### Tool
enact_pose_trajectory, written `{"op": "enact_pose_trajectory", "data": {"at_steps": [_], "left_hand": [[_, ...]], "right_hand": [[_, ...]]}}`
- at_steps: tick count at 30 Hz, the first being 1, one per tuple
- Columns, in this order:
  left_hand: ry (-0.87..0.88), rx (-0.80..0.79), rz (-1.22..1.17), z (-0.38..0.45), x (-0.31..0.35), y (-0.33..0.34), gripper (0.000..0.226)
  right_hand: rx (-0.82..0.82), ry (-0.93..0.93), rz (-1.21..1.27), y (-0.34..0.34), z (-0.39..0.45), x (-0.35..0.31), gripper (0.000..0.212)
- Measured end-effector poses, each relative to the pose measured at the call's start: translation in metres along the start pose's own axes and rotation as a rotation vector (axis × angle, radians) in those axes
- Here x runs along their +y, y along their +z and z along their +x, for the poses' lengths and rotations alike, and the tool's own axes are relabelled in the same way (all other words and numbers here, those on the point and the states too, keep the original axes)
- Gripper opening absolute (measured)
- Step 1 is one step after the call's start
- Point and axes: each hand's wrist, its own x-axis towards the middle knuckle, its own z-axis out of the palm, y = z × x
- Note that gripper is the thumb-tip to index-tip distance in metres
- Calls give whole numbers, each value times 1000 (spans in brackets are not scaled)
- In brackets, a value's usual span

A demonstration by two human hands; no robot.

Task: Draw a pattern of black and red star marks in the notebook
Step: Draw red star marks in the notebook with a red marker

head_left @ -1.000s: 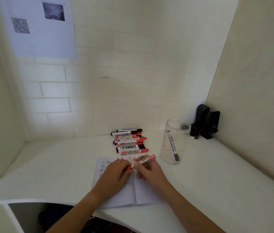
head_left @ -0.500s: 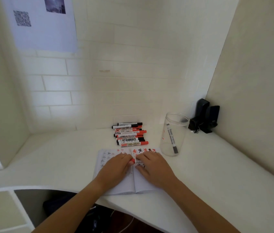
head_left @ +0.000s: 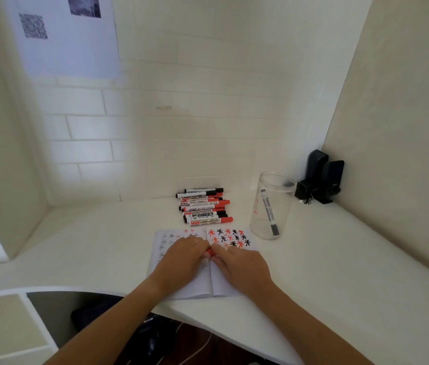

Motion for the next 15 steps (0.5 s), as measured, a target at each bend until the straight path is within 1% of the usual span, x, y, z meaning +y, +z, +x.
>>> {"op": "enact_pose_trajectory", "data": {"at_steps": [3, 6, 8, 10, 12, 14, 15], "left_hand": [[-90, 60, -44, -3, -9, -3, 25], [-66, 41, -36, -2, -2, -3, 28], [-71, 17, -44, 0, 0, -2, 21], [-87, -16, -52, 0, -3, 0, 17], [-92, -61, -54, 0, -6, 3, 23], [-108, -109, -49, 0, -8, 6, 30], [-123, -130, -49, 0, -9, 7, 34]], "right_hand": [[17, 169, -5, -5, -3, 6, 37], [-16, 310, 92, -10, -4, 5, 40], [-14, 453, 262, -17, 0, 2, 39], [22, 545, 440, -25, 3, 4, 42], [93, 595, 654, -32, 5, 12, 36], [158, 723, 866, -41, 5, 19, 30], [175, 795, 977, -46, 5, 22, 32]]}}
